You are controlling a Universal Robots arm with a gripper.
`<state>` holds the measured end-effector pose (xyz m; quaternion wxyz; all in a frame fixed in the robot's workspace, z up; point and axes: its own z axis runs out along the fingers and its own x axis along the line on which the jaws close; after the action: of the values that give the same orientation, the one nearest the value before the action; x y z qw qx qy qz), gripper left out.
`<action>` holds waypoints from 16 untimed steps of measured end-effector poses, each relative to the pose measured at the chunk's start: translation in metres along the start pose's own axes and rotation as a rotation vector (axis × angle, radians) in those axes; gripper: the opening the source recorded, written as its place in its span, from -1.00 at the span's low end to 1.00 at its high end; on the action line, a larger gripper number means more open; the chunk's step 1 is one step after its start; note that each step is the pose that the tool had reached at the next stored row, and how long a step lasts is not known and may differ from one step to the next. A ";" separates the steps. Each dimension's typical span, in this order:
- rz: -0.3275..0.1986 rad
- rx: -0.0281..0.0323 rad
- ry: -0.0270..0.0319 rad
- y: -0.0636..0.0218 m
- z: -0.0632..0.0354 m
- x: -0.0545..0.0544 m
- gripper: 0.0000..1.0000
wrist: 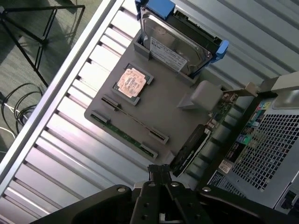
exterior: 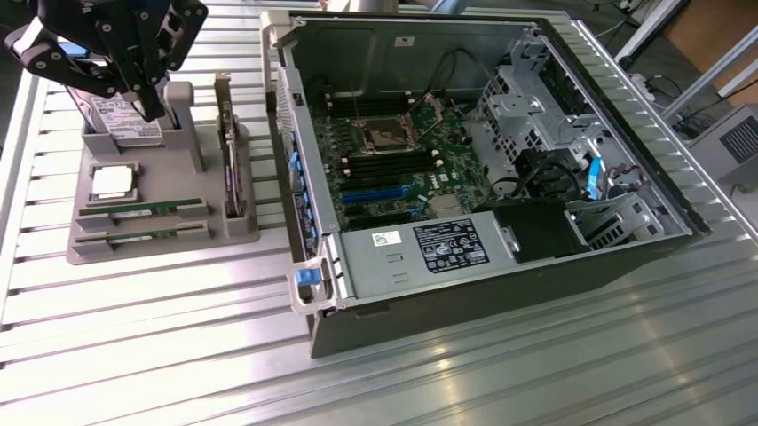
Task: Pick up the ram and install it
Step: 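Pick up the ram and move it above insertion slot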
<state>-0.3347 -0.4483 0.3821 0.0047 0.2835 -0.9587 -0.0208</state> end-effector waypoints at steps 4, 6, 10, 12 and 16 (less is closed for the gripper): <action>-0.016 -0.0001 0.0006 0.0000 0.0000 0.000 -0.79; -0.025 -0.0001 0.0011 0.0000 0.0000 0.000 -0.79; -0.060 -0.0002 0.0026 0.0000 0.0000 0.000 -0.79; -0.067 -0.0002 0.0029 0.0000 0.0000 0.000 -0.79; -0.082 -0.0003 0.0034 0.0000 0.0000 0.000 -0.79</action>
<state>-0.3347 -0.4483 0.3821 0.0055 0.3223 -0.9464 -0.0206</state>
